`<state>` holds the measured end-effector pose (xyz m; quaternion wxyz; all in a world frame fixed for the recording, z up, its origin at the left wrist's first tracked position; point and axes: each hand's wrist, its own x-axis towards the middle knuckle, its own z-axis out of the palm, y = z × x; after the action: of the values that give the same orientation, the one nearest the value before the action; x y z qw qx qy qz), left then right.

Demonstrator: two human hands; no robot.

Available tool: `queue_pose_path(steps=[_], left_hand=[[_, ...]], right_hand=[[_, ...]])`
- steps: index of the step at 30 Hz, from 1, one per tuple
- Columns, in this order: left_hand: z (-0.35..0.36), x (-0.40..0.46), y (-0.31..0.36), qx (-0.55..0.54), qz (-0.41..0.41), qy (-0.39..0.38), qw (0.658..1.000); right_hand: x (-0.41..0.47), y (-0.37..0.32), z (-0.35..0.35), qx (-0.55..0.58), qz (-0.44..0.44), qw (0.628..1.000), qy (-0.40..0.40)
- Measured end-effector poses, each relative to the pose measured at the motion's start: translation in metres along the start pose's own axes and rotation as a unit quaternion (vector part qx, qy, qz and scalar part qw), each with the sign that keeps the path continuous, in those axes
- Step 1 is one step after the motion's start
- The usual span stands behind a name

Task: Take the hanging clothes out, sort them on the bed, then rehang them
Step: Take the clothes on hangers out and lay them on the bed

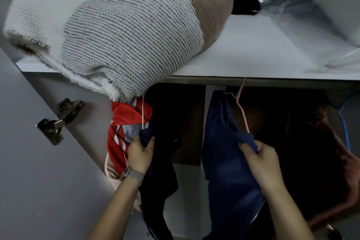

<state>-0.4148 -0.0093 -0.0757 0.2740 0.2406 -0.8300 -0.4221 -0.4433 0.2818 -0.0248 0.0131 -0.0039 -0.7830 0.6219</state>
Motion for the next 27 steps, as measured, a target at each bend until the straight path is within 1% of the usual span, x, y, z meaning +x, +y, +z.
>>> queue_pose_path(steps=[3,7,10,13,15,18,20,22,25,27], left_hand=[[0.007,-0.019,0.003,-0.009,0.020,-0.012,1.000],[0.013,-0.040,0.011,-0.048,0.037,-0.021,0.998],[0.015,-0.055,0.023,-0.050,0.071,-0.041,0.995],[0.020,-0.083,0.026,-0.046,0.128,-0.105,0.985],[0.022,-0.100,0.020,-0.037,0.119,-0.140,0.982],[0.024,-0.120,0.014,-0.035,0.086,-0.160,0.983],[0.027,-0.130,0.019,-0.034,0.087,-0.183,0.979],[0.030,-0.136,0.025,-0.022,0.102,-0.187,0.977],[0.031,-0.139,0.029,0.001,0.084,-0.204,0.975],[0.031,-0.142,0.028,-0.004,0.075,-0.219,0.973]], right_hand=[[0.001,0.000,0.007,0.012,-0.015,1.000,-0.009],[-0.006,0.000,0.022,0.001,-0.033,0.999,-0.019],[-0.015,0.004,0.034,0.050,-0.022,0.996,-0.075],[-0.019,0.005,0.047,0.081,-0.017,0.990,-0.119],[-0.022,0.006,0.056,0.120,0.004,0.984,-0.131],[-0.026,0.008,0.069,0.190,0.057,0.971,-0.130],[-0.028,0.012,0.076,0.217,0.092,0.961,-0.141],[-0.029,0.012,0.082,0.229,0.118,0.956,-0.142],[-0.025,0.012,0.084,0.223,0.146,0.955,-0.130],[-0.021,0.012,0.082,0.213,0.143,0.958,-0.125]])
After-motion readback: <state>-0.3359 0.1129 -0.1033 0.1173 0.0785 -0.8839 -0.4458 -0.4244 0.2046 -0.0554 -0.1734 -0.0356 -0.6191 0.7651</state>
